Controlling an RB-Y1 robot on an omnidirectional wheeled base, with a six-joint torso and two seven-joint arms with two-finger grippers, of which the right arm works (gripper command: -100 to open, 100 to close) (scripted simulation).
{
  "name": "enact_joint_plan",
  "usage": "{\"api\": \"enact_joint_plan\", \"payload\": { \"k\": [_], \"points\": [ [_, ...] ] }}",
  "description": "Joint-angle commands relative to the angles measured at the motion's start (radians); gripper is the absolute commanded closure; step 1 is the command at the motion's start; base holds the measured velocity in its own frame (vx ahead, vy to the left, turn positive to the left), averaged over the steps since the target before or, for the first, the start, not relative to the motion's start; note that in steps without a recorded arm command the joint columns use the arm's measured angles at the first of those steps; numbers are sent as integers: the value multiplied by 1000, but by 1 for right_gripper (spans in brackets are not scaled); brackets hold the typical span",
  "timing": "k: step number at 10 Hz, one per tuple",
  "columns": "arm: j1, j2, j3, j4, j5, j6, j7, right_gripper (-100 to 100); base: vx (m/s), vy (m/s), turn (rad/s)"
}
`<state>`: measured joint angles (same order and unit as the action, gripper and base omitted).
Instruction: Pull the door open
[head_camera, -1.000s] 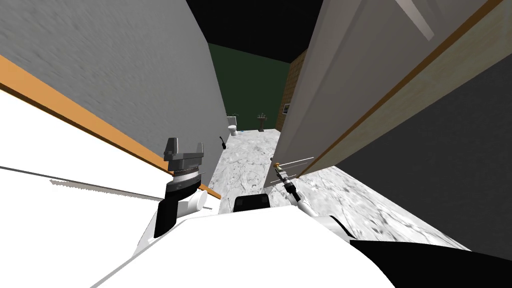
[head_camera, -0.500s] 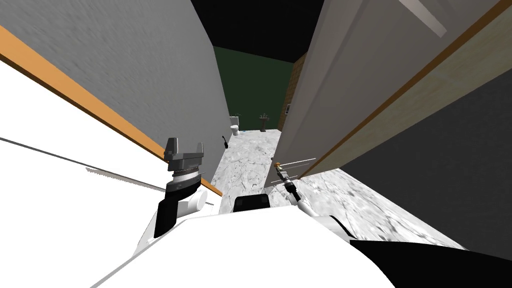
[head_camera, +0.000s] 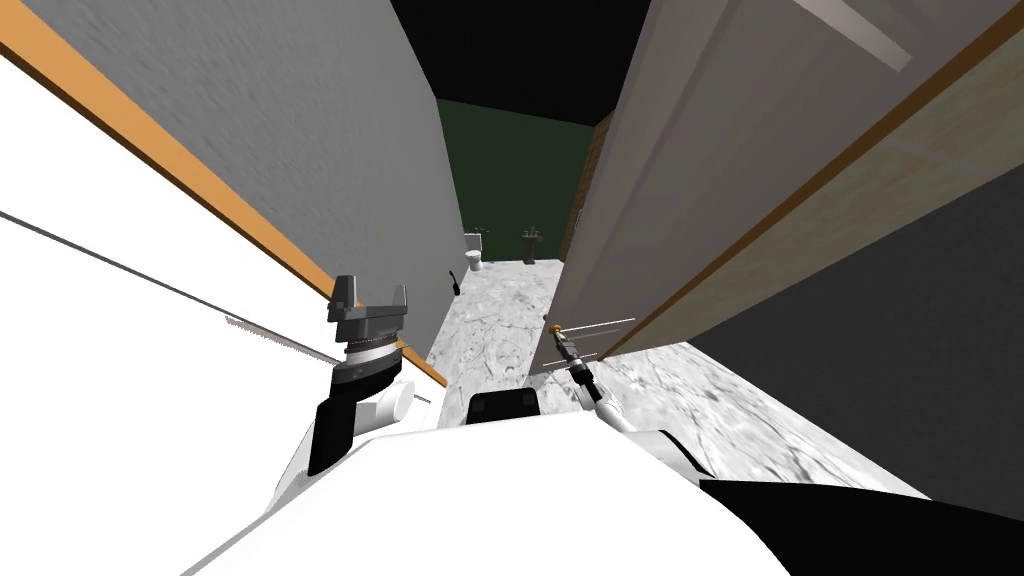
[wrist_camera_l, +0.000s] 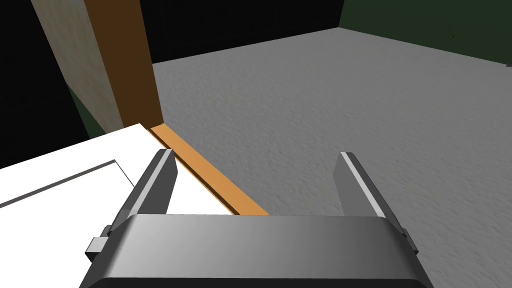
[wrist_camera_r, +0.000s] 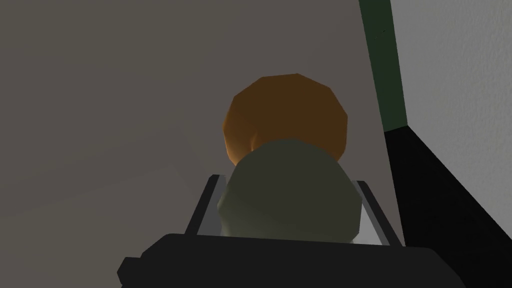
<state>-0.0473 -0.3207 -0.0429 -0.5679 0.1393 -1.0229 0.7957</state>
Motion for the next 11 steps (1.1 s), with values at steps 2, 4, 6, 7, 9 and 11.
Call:
{"api": "enact_joint_plan", "payload": {
  "k": [2, 4, 6, 7, 9, 11],
  "points": [
    [7, 10, 9, -10, -15, 6, -67, 100, -34, -19, 67],
    [7, 10, 11, -11, -27, 8, -102, 100, -39, -20, 72],
    [8, 11, 13, -14, -52, 14, -166, 100, -41, -21, 101],
    [8, 11, 13, -14, -52, 14, -176, 100, -33, -24, 42],
    [8, 11, 14, -16, -65, 17, -215, 100, -36, -18, 53],
    [9, 11, 17, -19, -93, 23, -278, 100, -50, -26, 127]
  ]
}}
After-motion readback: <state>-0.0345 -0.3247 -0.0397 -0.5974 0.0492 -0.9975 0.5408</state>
